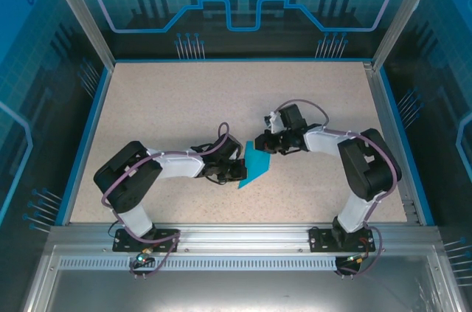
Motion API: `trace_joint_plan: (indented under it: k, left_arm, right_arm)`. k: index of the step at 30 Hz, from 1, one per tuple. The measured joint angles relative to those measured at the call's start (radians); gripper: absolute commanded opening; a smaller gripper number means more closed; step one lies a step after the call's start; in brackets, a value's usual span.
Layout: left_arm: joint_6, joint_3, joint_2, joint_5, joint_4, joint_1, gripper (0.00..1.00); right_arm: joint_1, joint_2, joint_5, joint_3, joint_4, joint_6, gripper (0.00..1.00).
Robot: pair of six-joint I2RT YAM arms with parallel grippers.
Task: Fold a paper plane with a square sheet of paper (pick it up from the middle)
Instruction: Fourth fold the wing at the center of the table.
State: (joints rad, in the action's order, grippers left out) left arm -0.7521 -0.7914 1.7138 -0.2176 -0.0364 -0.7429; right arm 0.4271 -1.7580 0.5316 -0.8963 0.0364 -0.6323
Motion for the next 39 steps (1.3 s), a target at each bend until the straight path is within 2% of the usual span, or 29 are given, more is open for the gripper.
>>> trace_joint_plan:
  k: [10,15,19,23,29,34,39]
  left_arm:
    - [0.003,-0.005,-0.008,0.000,-0.024,0.003,0.00]
    - [-0.004,0.009,-0.082,0.023,-0.166,0.026,0.17]
    - [-0.040,0.012,-0.192,0.026,-0.252,0.061,0.23]
    - [-0.119,-0.006,-0.238,-0.003,-0.209,0.067,0.23]
    - [-0.246,-0.021,-0.130,-0.063,-0.032,0.064,0.25]
    - [-0.290,-0.077,-0.001,-0.076,0.024,0.037,0.25]
    - [-0.316,-0.075,0.032,-0.075,0.046,0.026,0.25]
  right_arm:
    - [0.000,-0.075,0.003,0.050,-0.028,0.004,0.04]
    - [0.000,-0.077,0.012,0.066,-0.062,-0.011,0.04]
    - [0.000,-0.076,0.016,0.079,-0.090,-0.027,0.04]
    - [0.000,-0.076,0.016,0.083,-0.102,-0.042,0.04]
    - [0.000,-0.075,0.015,0.088,-0.113,-0.057,0.04]
    - [0.000,-0.071,0.011,0.090,-0.115,-0.059,0.08]
    - [0.002,-0.067,0.012,0.081,-0.098,-0.045,0.11]
